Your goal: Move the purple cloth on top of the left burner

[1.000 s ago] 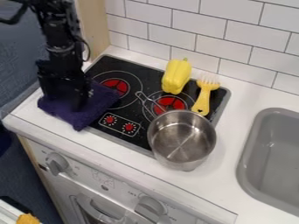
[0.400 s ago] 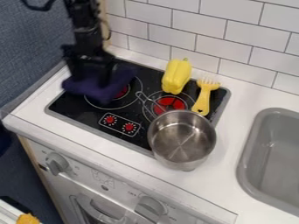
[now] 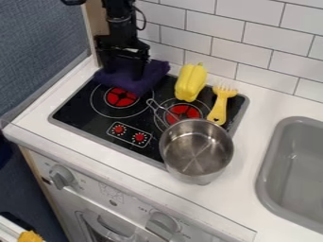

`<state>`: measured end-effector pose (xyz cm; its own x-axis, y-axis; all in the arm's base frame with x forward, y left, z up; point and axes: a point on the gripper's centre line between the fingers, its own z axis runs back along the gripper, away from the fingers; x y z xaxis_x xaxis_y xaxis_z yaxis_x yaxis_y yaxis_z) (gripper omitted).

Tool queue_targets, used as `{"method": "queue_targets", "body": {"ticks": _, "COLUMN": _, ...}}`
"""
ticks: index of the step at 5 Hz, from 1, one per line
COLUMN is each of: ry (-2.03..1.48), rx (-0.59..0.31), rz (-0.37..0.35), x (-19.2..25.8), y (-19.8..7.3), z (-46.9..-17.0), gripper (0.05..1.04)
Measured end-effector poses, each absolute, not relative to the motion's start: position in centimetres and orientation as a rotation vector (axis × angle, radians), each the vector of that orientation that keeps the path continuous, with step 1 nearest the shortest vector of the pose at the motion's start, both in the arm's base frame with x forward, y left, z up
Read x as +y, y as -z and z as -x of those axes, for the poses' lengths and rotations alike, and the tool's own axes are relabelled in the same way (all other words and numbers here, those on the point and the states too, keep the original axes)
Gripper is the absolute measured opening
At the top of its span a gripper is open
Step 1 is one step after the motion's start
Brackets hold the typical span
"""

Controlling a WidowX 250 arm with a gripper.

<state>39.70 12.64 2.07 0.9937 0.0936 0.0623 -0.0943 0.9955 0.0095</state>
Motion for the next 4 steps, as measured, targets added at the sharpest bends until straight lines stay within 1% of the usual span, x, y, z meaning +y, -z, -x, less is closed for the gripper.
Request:
{"method": "queue_targets", "body": {"ticks": 2, "ry": -0.139, "rx": 0.005, "rz": -0.086, "x": 12.4, "y": -2.5, "z": -38.9, "gripper": 0.999}}
{"method": "queue_targets", "body": {"ticks": 3, "ry": -0.15, "rx": -0.035, "rz": -0.081, "x": 12.2, "y": -5.2, "z": -39.1, "gripper": 0.998}}
{"method": "queue_targets", "body": {"ticks": 4, "ry": -0.113, "rx": -0.099, "rz": -0.069, "x": 11.6, "y": -8.4, "z": -39.8, "gripper": 0.998}}
